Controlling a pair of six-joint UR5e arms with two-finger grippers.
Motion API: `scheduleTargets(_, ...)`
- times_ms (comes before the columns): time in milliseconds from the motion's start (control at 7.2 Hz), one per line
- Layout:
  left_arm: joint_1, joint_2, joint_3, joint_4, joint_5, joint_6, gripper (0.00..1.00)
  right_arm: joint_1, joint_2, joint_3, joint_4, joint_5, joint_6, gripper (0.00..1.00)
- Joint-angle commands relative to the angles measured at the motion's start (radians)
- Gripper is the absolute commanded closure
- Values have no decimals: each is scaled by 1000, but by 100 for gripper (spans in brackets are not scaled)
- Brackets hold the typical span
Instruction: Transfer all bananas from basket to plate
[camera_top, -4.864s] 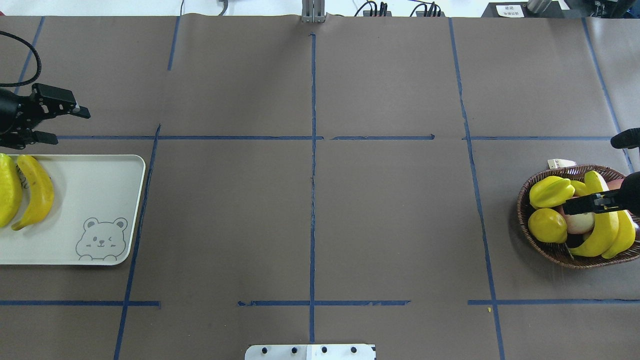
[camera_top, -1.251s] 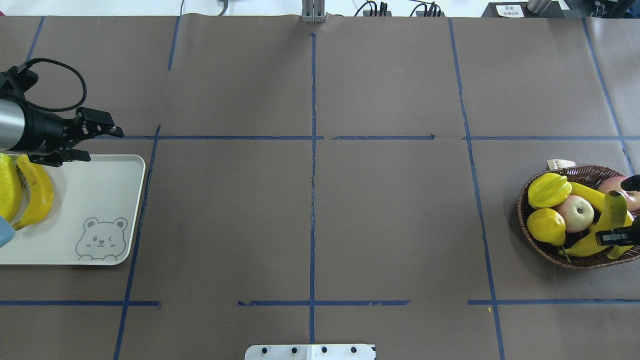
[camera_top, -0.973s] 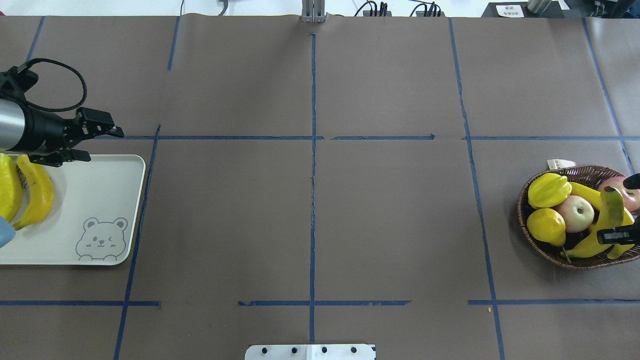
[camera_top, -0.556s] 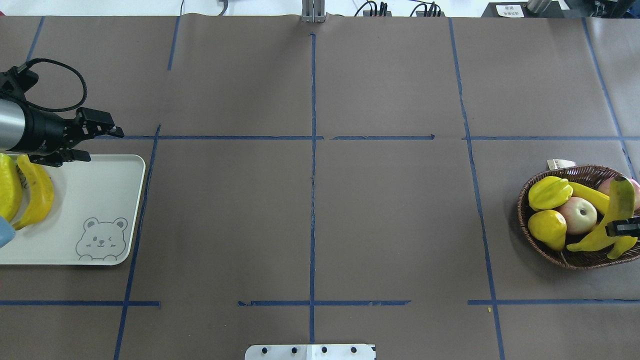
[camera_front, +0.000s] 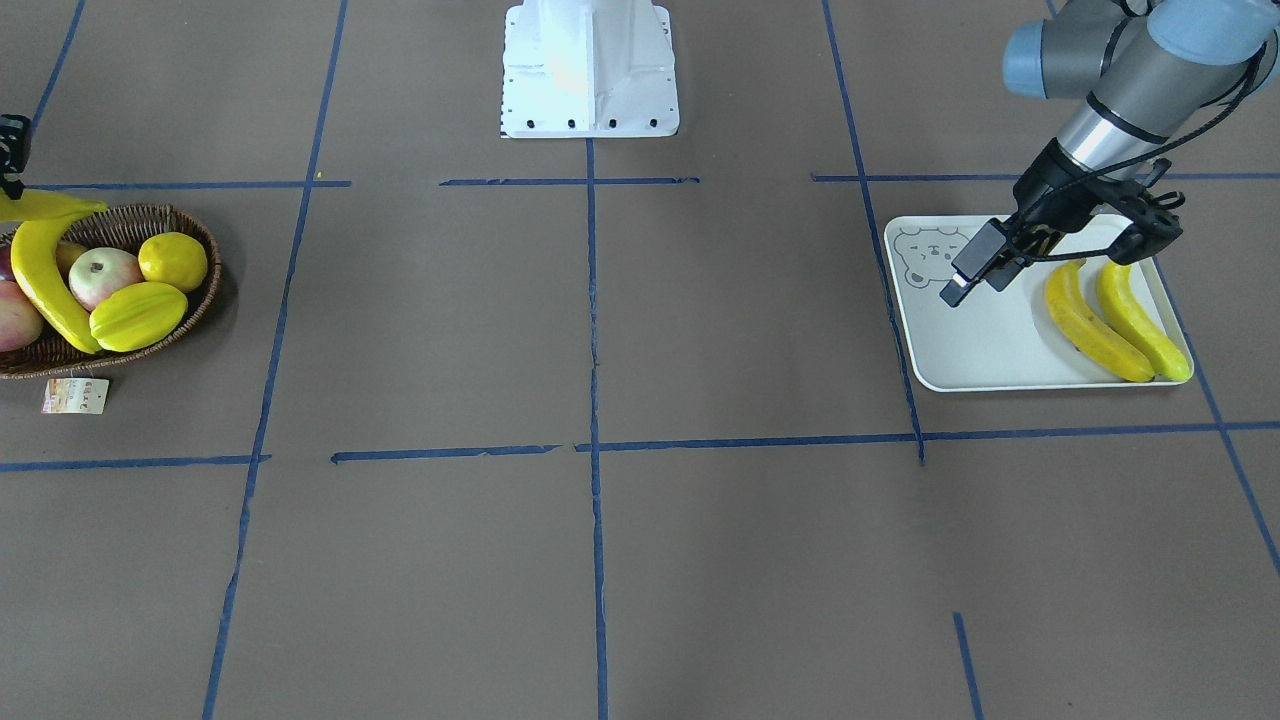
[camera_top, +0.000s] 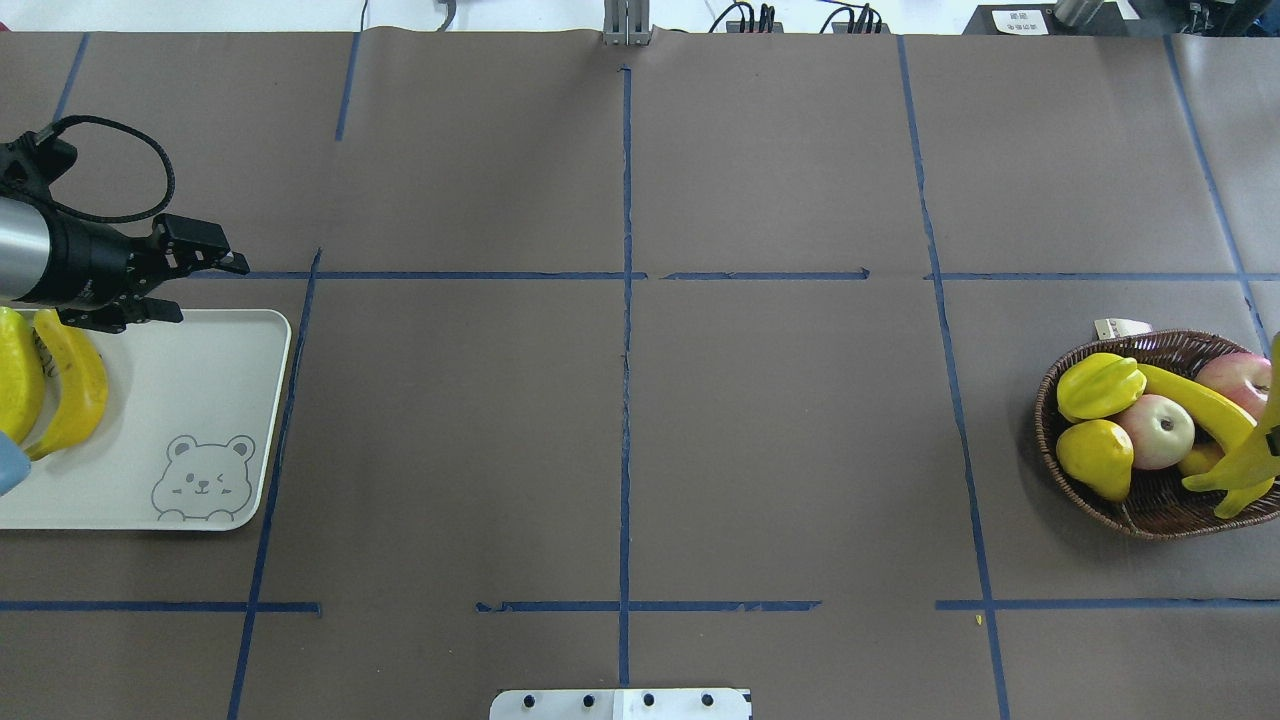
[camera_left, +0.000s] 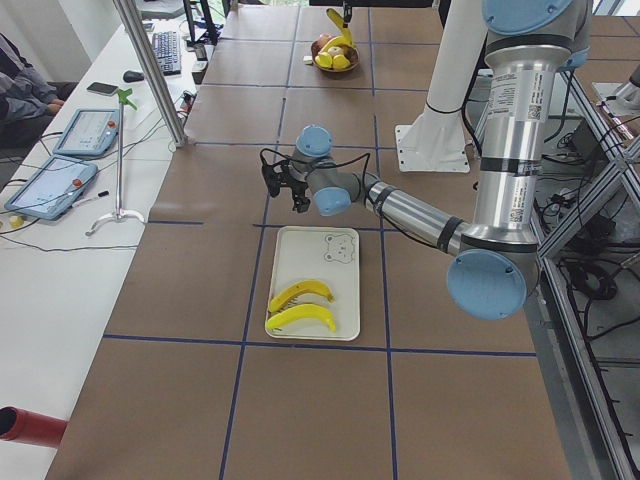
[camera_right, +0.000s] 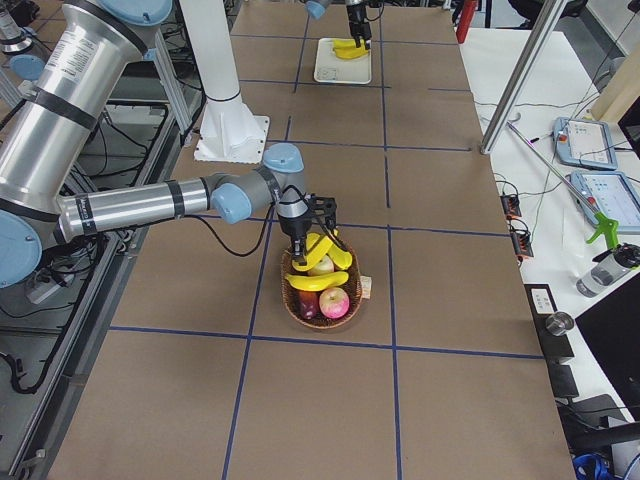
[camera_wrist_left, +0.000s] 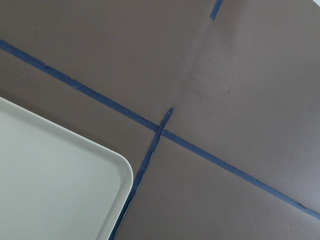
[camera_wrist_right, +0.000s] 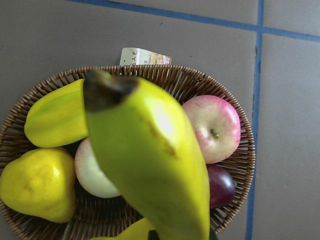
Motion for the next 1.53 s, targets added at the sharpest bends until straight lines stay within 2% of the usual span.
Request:
scheduleTargets(0, 0, -6, -2, 0, 0, -14, 0, 58, 74, 19, -128, 4, -99, 100)
scheduleTargets(278, 12, -38, -2, 5, -3, -19, 0, 35, 285, 11, -299, 16, -99, 100)
scheduleTargets(556, 43, -110, 21, 6, -3, -80, 0, -25, 517, -1, -447, 71, -77, 100)
scheduleTargets(834, 58, -207, 38, 11, -9, -166, 0, -164, 694, -27, -497, 64, 93, 100)
scheduleTargets(1112, 69, -291, 66, 32, -17, -267, 0, -297, 853, -78, -497, -2, 291, 100)
scheduleTargets(1390, 69, -403, 49, 263, -154, -283, 0, -409, 923, -106, -497, -138, 370, 100)
